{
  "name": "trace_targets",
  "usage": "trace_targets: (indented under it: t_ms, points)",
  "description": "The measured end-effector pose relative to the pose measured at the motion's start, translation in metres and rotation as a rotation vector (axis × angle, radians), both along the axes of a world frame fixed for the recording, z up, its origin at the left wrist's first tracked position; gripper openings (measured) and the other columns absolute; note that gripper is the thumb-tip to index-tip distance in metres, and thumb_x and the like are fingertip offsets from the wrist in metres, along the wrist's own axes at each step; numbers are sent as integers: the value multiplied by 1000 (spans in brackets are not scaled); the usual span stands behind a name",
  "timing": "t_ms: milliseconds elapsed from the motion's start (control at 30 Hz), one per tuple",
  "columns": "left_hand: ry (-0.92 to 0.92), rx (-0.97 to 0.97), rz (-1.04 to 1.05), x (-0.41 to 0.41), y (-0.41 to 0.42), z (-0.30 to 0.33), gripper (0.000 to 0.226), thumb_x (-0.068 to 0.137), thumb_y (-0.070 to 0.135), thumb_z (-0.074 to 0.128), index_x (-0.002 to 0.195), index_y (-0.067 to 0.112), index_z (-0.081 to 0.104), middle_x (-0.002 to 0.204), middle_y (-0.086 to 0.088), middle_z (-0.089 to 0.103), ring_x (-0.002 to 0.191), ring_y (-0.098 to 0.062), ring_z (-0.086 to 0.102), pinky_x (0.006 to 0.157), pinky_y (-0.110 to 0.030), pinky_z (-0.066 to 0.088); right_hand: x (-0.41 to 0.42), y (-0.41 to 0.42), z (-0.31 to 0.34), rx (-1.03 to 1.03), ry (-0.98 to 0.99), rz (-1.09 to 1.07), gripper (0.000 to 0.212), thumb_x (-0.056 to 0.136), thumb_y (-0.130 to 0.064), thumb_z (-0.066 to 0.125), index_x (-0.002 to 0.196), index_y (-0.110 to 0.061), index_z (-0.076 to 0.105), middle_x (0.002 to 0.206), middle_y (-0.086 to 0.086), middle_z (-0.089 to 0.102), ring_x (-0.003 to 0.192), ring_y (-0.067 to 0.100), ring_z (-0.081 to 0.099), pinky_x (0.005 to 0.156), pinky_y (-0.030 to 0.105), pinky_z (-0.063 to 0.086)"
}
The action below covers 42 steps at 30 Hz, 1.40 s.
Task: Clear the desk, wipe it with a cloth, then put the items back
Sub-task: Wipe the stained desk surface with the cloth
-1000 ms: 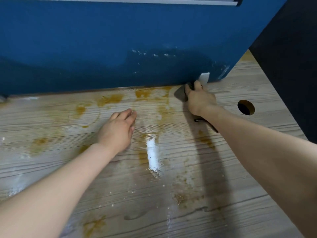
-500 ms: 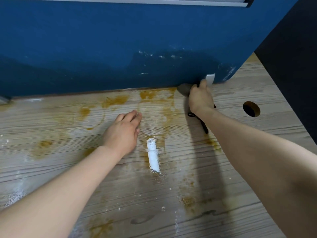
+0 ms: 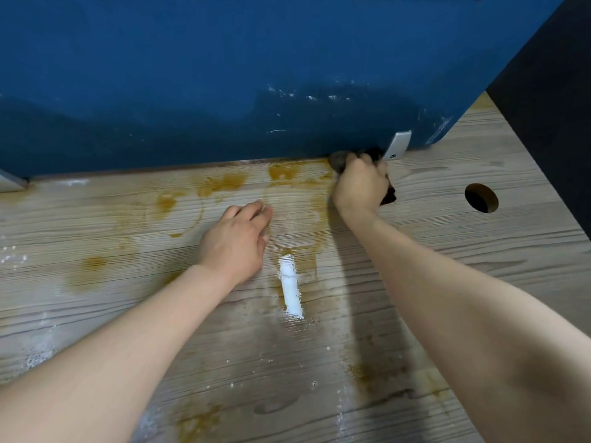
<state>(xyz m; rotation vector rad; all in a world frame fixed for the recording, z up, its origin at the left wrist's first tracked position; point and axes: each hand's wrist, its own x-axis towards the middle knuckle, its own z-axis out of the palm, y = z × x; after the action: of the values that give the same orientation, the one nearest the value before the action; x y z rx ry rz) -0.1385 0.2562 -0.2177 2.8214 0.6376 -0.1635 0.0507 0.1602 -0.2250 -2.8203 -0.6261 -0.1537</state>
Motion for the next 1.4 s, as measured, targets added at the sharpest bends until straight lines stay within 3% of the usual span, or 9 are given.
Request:
trace_targets:
  t_ms: [167, 400, 600, 800, 900, 1033, 1167, 1300, 1400]
  points:
    - [14, 9, -4, 1, 1, 2, 50, 99, 29, 33, 149, 27, 22, 154, 9, 22, 134, -19, 26, 105, -32, 33, 27, -43, 12, -118, 1, 140, 38, 93, -4, 47, 127, -21, 55, 115, 15, 60, 107, 33, 52, 70, 35, 37]
    - [-12, 10, -18, -1, 0, 1, 50, 100, 29, 32, 149, 26, 23, 154, 8, 22, 135, -19, 25, 105, -31, 32, 12, -19, 11, -69, 34, 1, 37, 93, 1, 40, 122, -11, 59, 114, 18, 59, 115, 32, 48, 79, 36, 40]
    - [6, 21, -16, 0, 0, 3, 50, 99, 30, 34, 148, 26, 24, 154, 8, 22, 135, -19, 25, 105, -31, 32, 23, -40, 12, -93, 56, 216, 38, 96, -15, 45, 128, -34, 55, 122, 7, 61, 109, 31, 56, 75, 33, 40]
    - [-29, 17, -9, 0, 0, -1, 50, 99, 29, 35, 147, 27, 26, 153, 9, 24, 133, -19, 27, 104, -32, 34, 25, -32, 12, 15, 57, -45, 30, 100, -21, 39, 119, -4, 53, 115, 18, 59, 111, 35, 51, 77, 38, 39]
    - [-29, 23, -13, -1, 1, -2, 50, 99, 30, 34, 148, 27, 24, 154, 9, 23, 134, -18, 26, 104, -32, 33, -1, 0, 5, 51, 20, 123, 25, 95, -12, 44, 113, -2, 57, 113, 16, 57, 108, 34, 48, 73, 37, 38]
    - [-16, 17, -17, 0, 1, 1, 50, 99, 30, 35, 148, 27, 24, 154, 9, 22, 135, -18, 25, 105, -32, 32, 8, 1, 4, -16, 145, 306, 26, 96, -26, 43, 116, -17, 58, 113, 6, 58, 105, 26, 47, 68, 30, 29]
    - [-15, 34, -22, -1, 1, 1, 50, 99, 32, 34, 148, 28, 24, 154, 10, 22, 135, -18, 26, 104, -33, 34, 28, -35, 21, 282, 322, 123, 29, 88, -40, 57, 109, -22, 51, 110, 1, 53, 102, 23, 49, 75, 34, 34]
    - [-19, 25, -21, -1, 3, -1, 50, 99, 32, 34, 148, 29, 24, 154, 10, 22, 135, -18, 25, 102, -35, 36, 21, -35, 19, -158, -18, 207, 33, 96, -17, 48, 128, -21, 55, 121, 11, 47, 116, 32, 41, 83, 39, 37]
    - [-19, 16, -20, -1, 4, -1, 50, 98, 31, 35, 147, 28, 24, 154, 10, 22, 135, -19, 26, 103, -35, 36, 18, -22, 17, -180, -80, 212, 32, 93, -4, 43, 120, -14, 56, 119, 14, 51, 111, 36, 45, 71, 35, 33]
